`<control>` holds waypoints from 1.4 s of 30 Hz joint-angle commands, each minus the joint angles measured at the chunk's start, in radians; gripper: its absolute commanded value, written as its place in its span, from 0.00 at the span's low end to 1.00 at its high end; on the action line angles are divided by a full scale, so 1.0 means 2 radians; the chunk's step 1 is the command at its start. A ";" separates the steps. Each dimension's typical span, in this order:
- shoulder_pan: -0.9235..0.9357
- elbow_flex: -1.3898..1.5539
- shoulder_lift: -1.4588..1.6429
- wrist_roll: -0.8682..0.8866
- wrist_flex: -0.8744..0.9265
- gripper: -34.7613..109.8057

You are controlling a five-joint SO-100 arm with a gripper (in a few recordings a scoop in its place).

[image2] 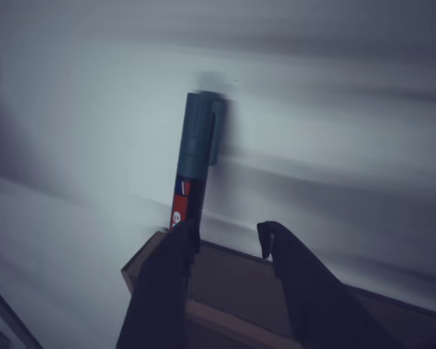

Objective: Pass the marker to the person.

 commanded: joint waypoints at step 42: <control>-0.028 -0.133 -0.129 0.054 0.027 0.42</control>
